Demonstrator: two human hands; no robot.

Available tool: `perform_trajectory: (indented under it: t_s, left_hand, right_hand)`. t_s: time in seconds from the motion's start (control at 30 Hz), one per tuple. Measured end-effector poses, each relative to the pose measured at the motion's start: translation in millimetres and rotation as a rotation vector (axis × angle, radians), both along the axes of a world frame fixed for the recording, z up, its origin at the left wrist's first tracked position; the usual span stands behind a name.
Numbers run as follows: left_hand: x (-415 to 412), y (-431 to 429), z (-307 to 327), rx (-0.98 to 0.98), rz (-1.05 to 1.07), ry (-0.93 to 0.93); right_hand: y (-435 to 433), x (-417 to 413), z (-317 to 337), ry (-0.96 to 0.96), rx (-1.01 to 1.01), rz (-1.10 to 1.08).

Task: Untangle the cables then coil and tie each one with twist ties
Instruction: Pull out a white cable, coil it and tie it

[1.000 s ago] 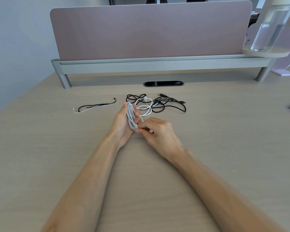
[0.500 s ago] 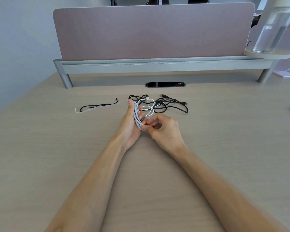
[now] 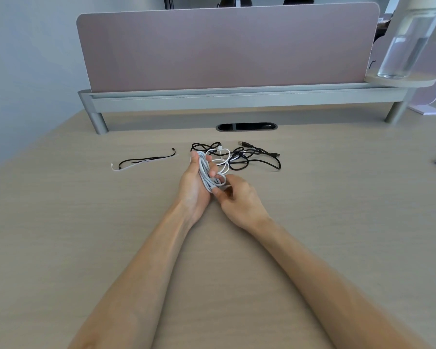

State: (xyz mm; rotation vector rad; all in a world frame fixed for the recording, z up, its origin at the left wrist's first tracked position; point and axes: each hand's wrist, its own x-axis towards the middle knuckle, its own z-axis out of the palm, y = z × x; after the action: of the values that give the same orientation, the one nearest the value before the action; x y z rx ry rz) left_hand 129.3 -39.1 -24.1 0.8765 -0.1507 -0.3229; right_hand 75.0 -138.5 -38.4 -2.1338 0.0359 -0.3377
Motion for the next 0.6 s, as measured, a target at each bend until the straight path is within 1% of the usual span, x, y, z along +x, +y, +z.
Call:
perform_trajectory:
  t_s: [0.17, 0.27, 0.33, 0.47, 0.53, 0.6]
  left_hand:
    - [1.3, -1.5, -1.6, 0.033, 0.019, 0.019]
    - [-1.0, -0.5, 1.0, 0.06, 0.014, 0.027]
    - [-1.1, -0.7, 0.8, 0.098, 0.045, 0.017]
    - [-0.8, -6.0, -3.7, 0.134, 0.149, -0.045]
    - [-2.8, -9.0, -4.9, 0.167, 0.182, -0.09]
    - [-4.0, -11.9, -7.7, 0.231, 0.182, -0.135]
  right_hand:
    - [4.7, -1.7, 0.4, 0.057, -0.096, 0.066]
    - [6.2, -2.7, 1.6, 0.056, -0.106, 0.088]
    - [6.3, -4.0, 3.3, 0.06, -0.087, 0.082]
    - [8.3, -10.2, 9.8, 0.03, 0.032, 0.033]
    - [11.2, -12.3, 12.1, 0.016, 0.042, -0.021]
    - [13.1, -11.4, 13.9, -0.027, 0.132, -0.093]
